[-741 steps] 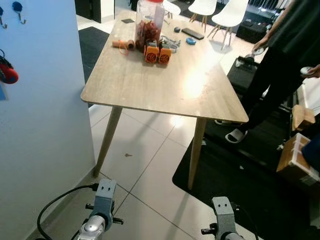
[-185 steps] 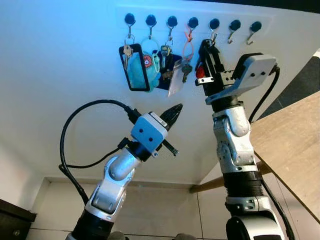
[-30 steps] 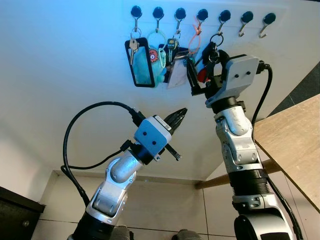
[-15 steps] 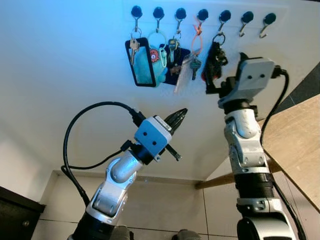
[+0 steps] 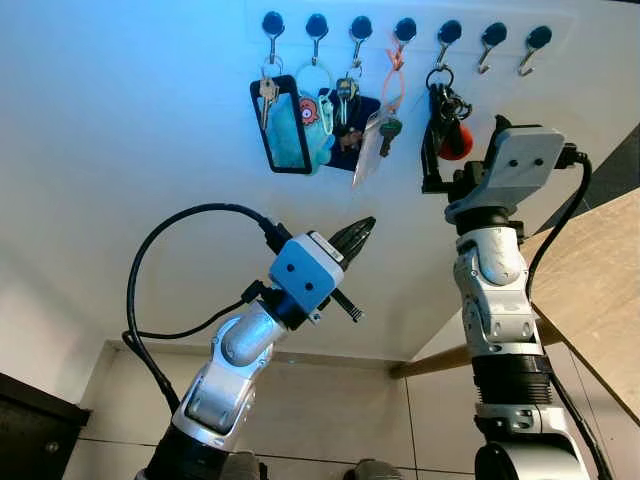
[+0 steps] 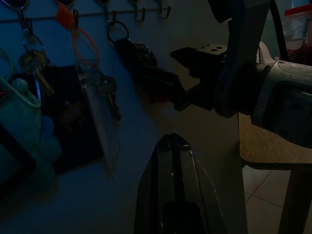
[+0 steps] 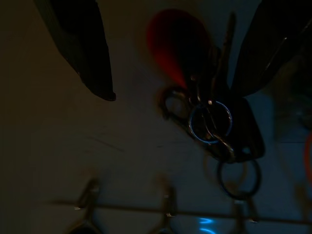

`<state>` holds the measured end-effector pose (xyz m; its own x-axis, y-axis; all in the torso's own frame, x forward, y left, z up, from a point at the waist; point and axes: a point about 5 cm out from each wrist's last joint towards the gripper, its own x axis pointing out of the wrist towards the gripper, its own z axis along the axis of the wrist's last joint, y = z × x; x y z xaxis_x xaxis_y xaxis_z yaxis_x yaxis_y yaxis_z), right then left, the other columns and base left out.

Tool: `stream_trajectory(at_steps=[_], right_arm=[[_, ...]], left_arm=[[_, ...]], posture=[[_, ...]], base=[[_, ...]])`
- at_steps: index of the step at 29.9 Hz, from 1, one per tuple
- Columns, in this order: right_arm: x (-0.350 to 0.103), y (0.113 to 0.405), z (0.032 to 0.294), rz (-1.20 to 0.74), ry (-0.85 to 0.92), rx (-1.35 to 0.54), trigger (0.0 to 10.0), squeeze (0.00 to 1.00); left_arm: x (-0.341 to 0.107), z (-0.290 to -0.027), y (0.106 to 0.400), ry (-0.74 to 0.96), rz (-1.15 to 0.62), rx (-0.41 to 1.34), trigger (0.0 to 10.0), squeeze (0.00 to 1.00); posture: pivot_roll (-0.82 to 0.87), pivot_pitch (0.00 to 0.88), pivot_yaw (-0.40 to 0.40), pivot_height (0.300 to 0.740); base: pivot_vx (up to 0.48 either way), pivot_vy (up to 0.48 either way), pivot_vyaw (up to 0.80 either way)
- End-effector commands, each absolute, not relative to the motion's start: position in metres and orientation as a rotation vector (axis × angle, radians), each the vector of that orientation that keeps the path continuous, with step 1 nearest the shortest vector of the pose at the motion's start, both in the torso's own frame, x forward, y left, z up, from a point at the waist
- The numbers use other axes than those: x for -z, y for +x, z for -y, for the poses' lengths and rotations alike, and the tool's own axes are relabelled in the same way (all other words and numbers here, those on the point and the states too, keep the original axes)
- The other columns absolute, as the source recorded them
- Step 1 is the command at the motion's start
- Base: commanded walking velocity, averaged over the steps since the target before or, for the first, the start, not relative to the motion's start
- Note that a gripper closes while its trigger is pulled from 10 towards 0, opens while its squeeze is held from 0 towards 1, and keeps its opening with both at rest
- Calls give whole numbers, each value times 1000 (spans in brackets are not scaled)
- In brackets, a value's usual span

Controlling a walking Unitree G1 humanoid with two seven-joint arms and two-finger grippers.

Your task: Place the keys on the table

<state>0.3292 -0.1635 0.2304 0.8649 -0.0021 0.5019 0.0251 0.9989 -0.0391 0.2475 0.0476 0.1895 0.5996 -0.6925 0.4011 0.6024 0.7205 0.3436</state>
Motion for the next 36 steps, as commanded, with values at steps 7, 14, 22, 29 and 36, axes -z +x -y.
stream_trajectory(at_steps=[7,14,22,29,36], right_arm=[[-236,336,146,518,-34,-100,10000,0],[-238,340,137,499,-30,-163,10000,0],[-236,339,137,485,-11,-161,3765,0],[-233,339,139,474,1,-147,0,0],[-233,340,144,463,-4,-107,0,0]], left_arm=[[-189,-48,245,208,538,768,10000,0],[-189,-48,244,206,535,766,10000,0],[-188,-48,244,204,533,767,10000,0],[-188,-47,243,203,531,769,10000,0],[-188,-47,244,203,530,770,10000,0]], posture=[[72,114,-35,740],[71,117,-37,740],[68,119,-37,740],[68,120,-36,740],[65,119,-37,740]], base=[[0,0,0],[0,0,0],[0,0,0],[0,0,0],[0,0,0]])
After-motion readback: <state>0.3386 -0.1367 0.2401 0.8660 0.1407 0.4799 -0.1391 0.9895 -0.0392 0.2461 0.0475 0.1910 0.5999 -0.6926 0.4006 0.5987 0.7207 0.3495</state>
